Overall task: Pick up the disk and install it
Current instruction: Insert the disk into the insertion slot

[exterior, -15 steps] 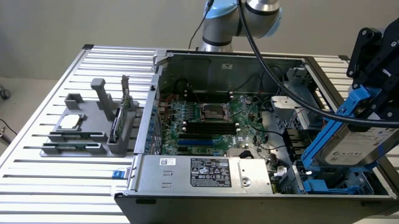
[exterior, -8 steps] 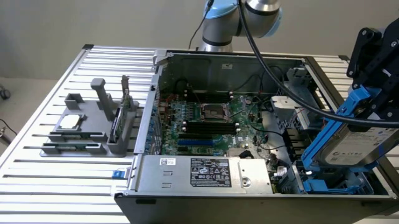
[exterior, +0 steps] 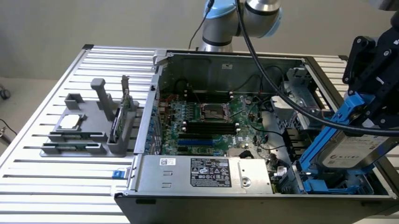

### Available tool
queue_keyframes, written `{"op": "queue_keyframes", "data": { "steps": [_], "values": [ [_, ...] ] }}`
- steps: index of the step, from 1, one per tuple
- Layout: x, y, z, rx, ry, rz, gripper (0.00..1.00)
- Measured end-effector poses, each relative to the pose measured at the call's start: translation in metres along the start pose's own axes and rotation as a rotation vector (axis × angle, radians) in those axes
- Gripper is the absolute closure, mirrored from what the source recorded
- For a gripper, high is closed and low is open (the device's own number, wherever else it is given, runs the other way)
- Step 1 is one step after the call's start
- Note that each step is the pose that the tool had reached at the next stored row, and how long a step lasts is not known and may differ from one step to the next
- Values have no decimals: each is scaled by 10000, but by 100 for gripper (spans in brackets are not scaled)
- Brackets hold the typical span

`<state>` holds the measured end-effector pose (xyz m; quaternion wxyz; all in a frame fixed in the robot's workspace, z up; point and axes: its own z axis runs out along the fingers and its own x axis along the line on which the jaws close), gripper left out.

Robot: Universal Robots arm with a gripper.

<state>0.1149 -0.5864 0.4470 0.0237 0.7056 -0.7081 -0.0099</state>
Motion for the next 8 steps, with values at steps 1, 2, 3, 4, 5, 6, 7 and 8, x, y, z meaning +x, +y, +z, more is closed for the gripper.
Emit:
{"op": "queue_keyframes", "data": {
  "steps": [1,2,3,4,5,6,7,8],
  "values": [
    [0,0,0,6,4,-1,67],
    [0,0,4,11,3,0,67],
    [0,0,12,23,4,0,67],
    [-1,-1,22,40,4,0,67],
    [-1,-1,34,55,4,0,67],
    [-1,-2,39,65,5,0,67],
    [-2,-2,44,71,4,0,67],
    [-3,-2,48,75,2,0,67]
  ]
}}
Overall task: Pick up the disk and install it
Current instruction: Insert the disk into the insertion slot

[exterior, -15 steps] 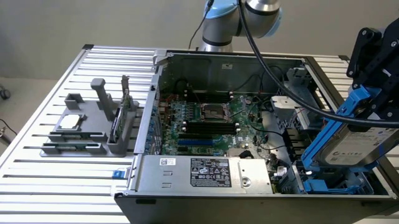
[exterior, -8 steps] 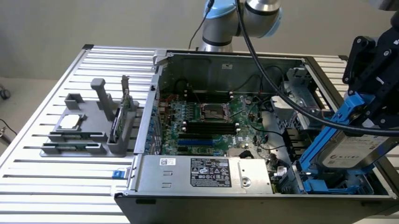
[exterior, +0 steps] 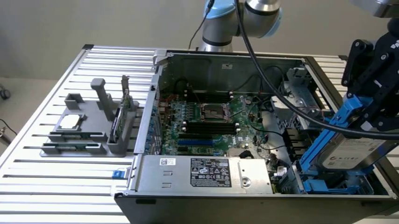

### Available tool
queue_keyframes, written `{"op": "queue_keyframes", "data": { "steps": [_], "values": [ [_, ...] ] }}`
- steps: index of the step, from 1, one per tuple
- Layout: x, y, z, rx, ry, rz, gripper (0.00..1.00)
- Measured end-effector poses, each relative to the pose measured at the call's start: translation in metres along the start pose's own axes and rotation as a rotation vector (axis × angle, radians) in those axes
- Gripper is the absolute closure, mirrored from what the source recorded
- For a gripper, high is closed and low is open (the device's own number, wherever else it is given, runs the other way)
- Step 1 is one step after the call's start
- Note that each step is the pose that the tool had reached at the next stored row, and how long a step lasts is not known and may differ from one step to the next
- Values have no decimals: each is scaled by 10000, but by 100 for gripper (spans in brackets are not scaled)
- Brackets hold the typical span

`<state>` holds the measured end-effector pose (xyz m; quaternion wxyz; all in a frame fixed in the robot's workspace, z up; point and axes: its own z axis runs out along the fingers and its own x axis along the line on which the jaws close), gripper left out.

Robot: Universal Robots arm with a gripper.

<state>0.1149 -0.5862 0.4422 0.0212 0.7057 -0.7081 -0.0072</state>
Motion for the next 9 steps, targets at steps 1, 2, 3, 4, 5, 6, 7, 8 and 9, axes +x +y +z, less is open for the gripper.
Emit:
{"op": "queue_keyframes", "data": {
  "steps": [1,2,3,4,5,6,7,8,9],
  "values": [
    [-1,0,3,6,0,1,67],
    [-1,0,6,12,1,-1,67],
    [-2,-1,11,16,2,-3,67],
    [-2,-1,18,21,3,-4,67],
    [-3,-1,25,23,5,-6,67],
    [-3,-1,33,24,5,-6,67],
    [-3,0,42,24,4,-6,67],
    [-3,0,52,24,2,-6,67],
    [-3,0,59,24,3,-6,67]
  ]
}}
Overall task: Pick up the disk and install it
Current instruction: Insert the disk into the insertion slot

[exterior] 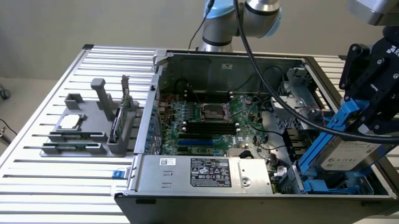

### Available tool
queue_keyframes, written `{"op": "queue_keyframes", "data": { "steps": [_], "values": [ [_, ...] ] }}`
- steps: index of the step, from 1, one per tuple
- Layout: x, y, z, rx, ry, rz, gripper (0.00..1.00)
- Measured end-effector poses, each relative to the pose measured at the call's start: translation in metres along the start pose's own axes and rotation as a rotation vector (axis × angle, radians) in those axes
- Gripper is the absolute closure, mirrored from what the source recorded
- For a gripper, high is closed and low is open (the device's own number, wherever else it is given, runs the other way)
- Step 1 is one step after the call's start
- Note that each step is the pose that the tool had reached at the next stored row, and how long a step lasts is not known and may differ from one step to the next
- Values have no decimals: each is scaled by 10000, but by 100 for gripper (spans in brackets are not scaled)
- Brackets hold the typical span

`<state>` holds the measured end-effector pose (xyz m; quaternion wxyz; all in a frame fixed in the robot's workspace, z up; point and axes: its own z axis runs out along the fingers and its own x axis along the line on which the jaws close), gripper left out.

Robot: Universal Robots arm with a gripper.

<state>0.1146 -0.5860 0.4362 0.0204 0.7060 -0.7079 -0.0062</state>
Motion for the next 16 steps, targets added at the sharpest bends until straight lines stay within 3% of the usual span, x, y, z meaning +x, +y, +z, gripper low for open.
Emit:
{"op": "queue_keyframes", "data": {
  "steps": [16],
  "values": [
    [-37,-4,118,4,1,-2,67]
  ]
}}
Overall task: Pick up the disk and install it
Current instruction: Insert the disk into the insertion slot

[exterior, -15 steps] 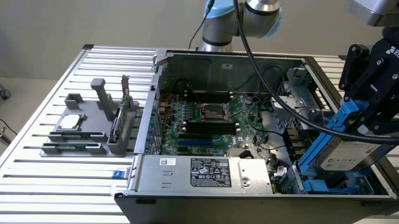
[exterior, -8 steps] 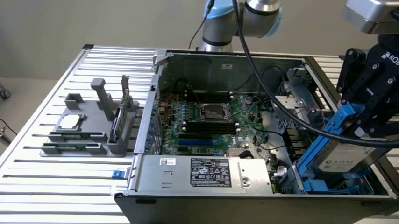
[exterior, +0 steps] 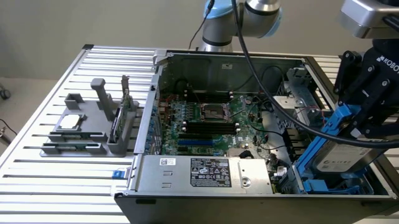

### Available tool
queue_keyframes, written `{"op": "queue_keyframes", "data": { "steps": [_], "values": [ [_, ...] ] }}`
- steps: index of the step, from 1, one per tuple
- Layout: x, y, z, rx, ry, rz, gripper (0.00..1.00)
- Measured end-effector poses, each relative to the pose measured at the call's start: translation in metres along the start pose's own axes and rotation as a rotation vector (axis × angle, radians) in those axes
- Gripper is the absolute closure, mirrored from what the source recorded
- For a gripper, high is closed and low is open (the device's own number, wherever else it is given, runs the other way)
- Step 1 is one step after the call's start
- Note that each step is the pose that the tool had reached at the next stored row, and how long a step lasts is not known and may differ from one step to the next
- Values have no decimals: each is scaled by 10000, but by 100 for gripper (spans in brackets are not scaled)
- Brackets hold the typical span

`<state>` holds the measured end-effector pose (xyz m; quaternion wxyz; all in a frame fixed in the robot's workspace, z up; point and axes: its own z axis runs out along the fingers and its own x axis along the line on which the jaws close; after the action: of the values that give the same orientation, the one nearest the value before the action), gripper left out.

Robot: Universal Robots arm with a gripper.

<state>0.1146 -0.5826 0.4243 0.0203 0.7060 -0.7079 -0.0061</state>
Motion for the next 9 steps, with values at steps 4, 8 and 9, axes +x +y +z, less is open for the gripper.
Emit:
{"op": "queue_keyframes", "data": {
  "steps": [4,8,9],
  "values": [
    [-5,-1,30,-1,3,0,67],
    [-8,-3,74,-1,5,-1,67],
    [-9,-3,85,0,6,-2,67]
  ]
}}
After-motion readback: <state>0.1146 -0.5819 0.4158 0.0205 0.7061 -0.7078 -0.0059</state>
